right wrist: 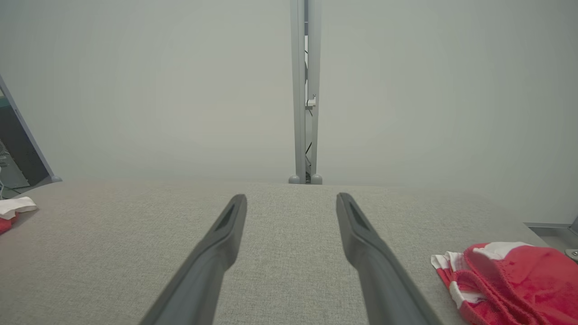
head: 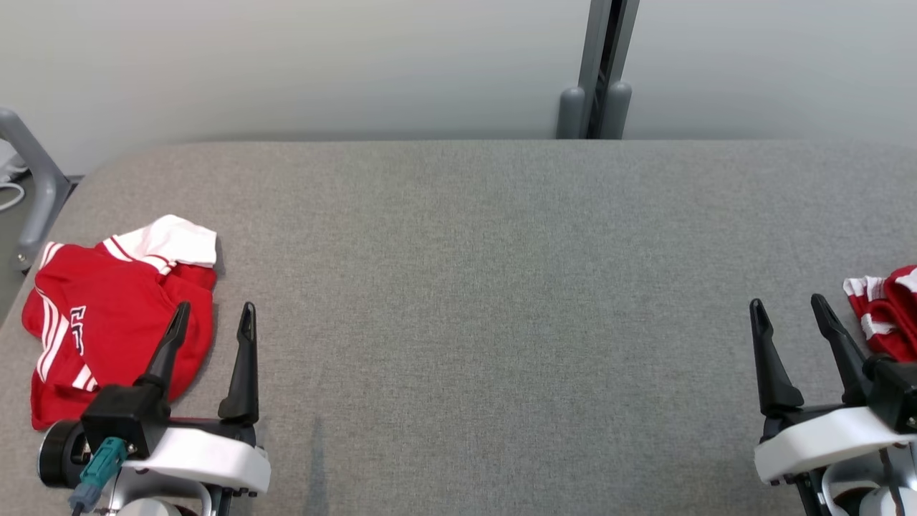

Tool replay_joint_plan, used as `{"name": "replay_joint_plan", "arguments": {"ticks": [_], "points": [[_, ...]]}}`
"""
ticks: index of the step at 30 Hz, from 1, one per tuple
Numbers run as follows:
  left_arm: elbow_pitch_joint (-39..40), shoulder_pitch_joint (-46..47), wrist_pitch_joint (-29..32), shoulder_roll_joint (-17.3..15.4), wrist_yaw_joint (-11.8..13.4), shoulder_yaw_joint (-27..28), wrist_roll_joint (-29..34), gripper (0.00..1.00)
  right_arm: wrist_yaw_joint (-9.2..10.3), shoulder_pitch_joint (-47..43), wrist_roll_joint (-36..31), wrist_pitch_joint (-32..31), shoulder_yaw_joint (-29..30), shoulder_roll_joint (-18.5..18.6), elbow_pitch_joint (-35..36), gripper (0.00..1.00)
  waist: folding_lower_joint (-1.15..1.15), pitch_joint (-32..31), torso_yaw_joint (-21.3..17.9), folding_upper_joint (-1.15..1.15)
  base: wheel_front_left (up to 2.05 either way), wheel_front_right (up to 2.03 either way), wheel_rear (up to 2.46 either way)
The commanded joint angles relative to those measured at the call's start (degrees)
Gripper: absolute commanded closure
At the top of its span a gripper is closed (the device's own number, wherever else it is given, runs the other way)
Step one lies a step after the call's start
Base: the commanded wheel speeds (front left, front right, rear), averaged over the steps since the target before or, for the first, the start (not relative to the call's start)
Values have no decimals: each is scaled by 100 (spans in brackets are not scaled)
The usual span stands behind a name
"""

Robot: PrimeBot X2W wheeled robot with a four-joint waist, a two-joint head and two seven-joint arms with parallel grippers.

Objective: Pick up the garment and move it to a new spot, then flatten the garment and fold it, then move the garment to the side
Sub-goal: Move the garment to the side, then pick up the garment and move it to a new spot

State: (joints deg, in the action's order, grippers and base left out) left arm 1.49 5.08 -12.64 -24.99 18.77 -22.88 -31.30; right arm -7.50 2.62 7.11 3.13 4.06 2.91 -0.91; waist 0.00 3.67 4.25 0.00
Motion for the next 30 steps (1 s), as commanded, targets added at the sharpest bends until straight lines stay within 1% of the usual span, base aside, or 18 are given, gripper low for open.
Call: {"name": "replay_joint_plan", "arguments": {"ticks": [1, 10, 14, 18, 20, 30], "points": [[28, -63, 4, -42, 44, 25, -32, 0, 2, -85, 46, -10, 21, 13, 55, 0, 0, -119, 8, 0, 0, 0, 0], [33, -304, -52, -121, -104, 23, -111, 0, 2, -543, 143, -112, 40, 11, 292, 0, 0, -396, -83, 0, 0, 0, 0], [-54, -317, -131, -177, -263, 85, -134, 0, 2, -680, 154, -151, 83, 11, 389, 0, 0, -451, -86, 0, 0, 0, 0], [-16, -389, -200, -105, -270, 101, -26, 0, 2, -748, 173, -169, 113, 12, 455, 0, 0, -475, -84, 0, 0, 0, 0], [-19, -433, -219, -120, -295, 163, 14, 0, 2, -785, 187, -189, 114, 11, 488, 0, 0, -481, -84, 0, 0, 0, 0], [-37, -570, -254, -20, -408, 317, 64, 0, 2, -807, 222, -202, 132, 11, 535, 0, 0, -455, -60, 0, 0, 0, 0]]}}
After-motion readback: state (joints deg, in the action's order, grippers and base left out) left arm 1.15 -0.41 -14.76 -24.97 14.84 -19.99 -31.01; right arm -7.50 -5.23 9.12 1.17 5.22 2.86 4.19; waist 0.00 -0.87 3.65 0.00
